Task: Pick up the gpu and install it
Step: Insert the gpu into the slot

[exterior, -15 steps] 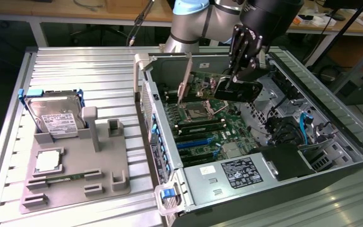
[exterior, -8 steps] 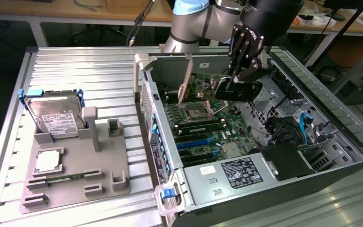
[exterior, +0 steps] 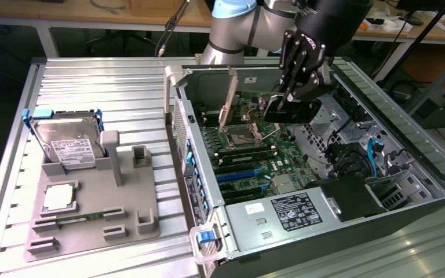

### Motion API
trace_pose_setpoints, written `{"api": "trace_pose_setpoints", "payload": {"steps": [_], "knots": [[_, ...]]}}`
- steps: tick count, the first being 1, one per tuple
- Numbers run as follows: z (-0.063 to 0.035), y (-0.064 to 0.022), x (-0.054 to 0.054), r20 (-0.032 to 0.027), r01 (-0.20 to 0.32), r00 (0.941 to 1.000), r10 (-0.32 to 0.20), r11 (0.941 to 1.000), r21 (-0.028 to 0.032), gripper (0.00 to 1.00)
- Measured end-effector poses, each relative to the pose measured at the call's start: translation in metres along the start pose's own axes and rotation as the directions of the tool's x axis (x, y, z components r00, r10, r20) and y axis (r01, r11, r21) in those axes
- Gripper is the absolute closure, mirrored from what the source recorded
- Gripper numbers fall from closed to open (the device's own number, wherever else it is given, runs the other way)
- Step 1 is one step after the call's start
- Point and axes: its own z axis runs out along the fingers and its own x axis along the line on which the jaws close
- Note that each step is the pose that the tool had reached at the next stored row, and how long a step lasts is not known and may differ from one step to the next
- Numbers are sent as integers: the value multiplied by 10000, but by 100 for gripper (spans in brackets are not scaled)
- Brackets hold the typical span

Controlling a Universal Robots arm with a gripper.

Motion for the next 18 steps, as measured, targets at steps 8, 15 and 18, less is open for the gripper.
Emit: {"api": "trace_pose_setpoints", "payload": {"steps": [8,15,18], "knots": [[0,-5,-1,-16,387,9993,-387,9993,-5,73],[-1,-8,-1,-31,715,9974,-715,9974,-9,73],[-1,-10,-1,-35,847,9964,-847,9964,-11,73]]}}
